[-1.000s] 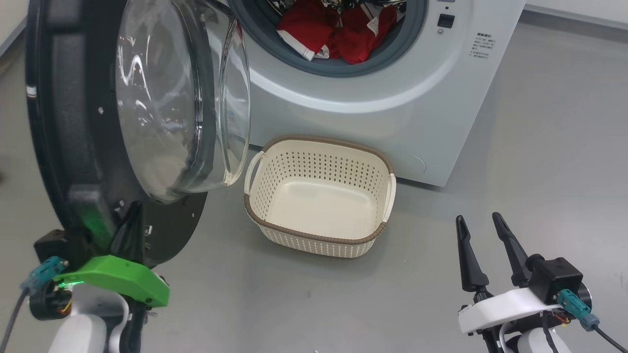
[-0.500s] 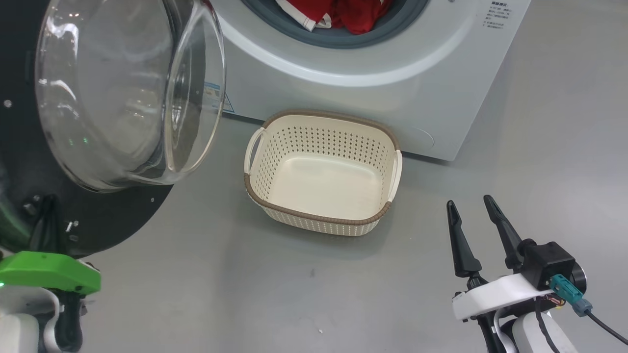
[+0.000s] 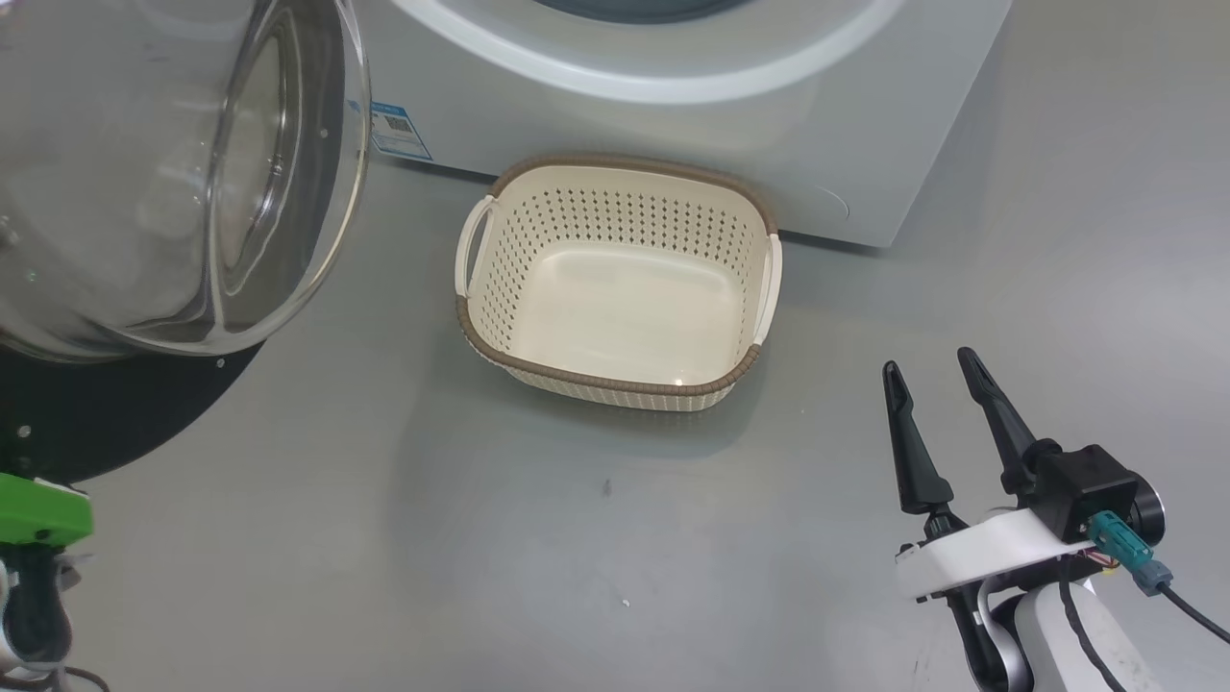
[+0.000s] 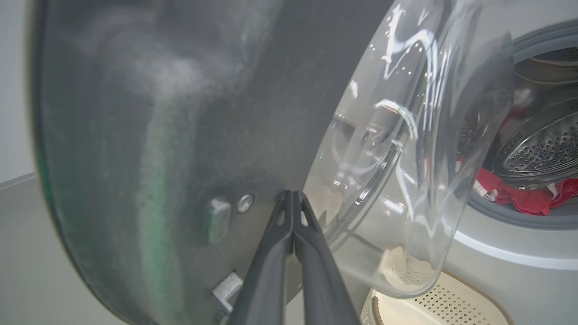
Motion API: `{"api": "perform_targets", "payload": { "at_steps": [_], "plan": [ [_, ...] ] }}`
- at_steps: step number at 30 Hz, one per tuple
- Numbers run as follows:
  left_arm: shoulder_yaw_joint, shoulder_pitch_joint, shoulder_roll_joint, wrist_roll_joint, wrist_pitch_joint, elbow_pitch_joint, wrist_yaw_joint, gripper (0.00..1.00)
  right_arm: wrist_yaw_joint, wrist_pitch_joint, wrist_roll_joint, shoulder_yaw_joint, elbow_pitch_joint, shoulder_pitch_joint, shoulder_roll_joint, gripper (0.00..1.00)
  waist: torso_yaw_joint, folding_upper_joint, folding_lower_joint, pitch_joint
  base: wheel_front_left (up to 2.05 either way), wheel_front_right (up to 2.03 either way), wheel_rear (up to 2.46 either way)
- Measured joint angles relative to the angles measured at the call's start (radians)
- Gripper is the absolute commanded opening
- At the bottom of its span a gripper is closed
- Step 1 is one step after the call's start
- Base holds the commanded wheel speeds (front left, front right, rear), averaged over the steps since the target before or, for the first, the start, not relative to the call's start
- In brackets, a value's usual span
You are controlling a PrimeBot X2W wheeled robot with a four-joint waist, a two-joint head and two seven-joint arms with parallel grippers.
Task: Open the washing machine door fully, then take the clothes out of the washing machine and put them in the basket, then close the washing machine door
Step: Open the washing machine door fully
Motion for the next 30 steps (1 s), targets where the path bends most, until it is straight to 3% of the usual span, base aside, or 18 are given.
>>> {"api": "perform_targets", "payload": {
  "at_steps": [19,30],
  "plan": [
    [0.118,-0.125,0.129,-0.044,-0.016,0.123,-0.019,0.00,0.000,0.005,-0.022,-0.015,-0.037,-0.067,-0.037,1.00,-0.021,0.0000,0.0000,0.152,0.00,0.00,0.00],
    [0.106,-0.186,0.134,-0.059,-0.040,0.221,-0.045,0.00,-0.001,0.005,-0.025,-0.036,-0.034,-0.082,-0.050,1.00,-0.015,0.0000,0.0000,0.191,0.00,0.00,0.00]
  ]
}}
